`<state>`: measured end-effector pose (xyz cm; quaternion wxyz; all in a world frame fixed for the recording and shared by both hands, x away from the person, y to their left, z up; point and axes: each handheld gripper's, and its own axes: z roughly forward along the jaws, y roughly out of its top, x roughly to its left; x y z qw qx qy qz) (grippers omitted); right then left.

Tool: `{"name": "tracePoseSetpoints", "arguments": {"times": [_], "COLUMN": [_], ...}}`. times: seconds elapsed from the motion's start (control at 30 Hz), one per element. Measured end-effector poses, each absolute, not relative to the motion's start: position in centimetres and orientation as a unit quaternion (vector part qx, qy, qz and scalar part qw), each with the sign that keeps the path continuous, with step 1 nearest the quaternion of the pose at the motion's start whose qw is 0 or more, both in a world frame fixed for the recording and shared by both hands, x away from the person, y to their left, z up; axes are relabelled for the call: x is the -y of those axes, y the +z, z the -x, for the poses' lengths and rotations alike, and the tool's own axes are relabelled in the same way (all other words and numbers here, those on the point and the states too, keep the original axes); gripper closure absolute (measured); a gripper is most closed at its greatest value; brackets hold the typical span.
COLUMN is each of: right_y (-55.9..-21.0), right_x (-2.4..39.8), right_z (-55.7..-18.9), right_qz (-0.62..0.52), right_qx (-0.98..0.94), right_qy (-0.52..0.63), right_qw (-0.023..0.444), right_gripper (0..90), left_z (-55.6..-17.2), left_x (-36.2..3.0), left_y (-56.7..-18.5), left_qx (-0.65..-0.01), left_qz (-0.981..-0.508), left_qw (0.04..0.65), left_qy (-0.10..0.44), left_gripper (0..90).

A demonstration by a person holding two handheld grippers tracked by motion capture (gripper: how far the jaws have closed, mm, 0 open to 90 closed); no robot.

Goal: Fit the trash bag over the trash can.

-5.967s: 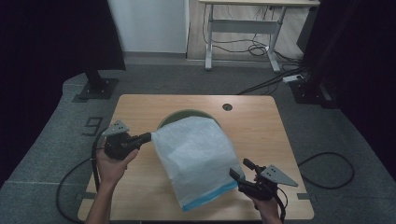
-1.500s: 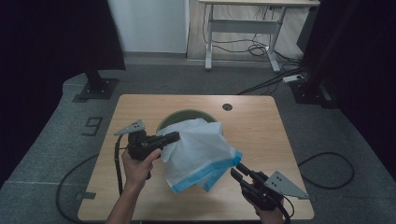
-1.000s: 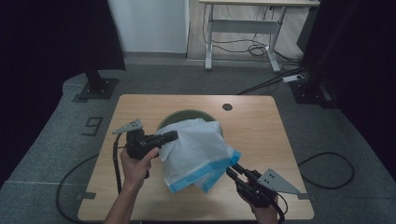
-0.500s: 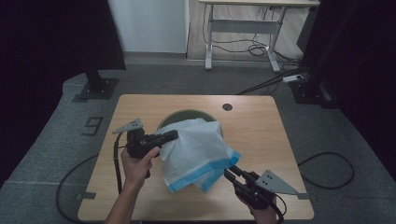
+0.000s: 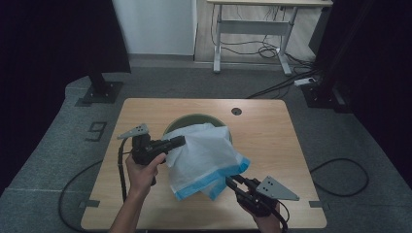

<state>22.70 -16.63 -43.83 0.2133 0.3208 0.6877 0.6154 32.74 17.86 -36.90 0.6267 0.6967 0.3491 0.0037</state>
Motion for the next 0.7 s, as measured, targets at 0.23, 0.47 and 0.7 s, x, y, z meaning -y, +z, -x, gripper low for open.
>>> {"name": "tracePoseSetpoints", "arguments": {"times": [0.23, 0.47, 0.7], "right_y": [-43.84, -43.97, -43.92], "right_x": [16.77, 16.85, 16.91], "right_z": [-22.83, -22.93, -22.90], "right_qz": [-0.322, -0.324, -0.324], "right_qx": [-0.687, -0.687, -0.687], "right_qy": [0.614, 0.613, 0.612], "right_qw": [0.217, 0.218, 0.220], "right_gripper": [69.1, 69.2, 69.2], "left_z": [-32.72, -32.76, -32.77], "left_x": [-18.01, -18.17, -18.00], "left_y": [-36.92, -37.09, -37.23], "left_qx": [-0.349, -0.351, -0.350], "left_qz": [-0.696, -0.695, -0.696], "left_qw": [0.628, 0.628, 0.626], "left_qy": [0.003, -0.001, -0.002], "left_gripper": [90.0, 90.0, 90.0]}}
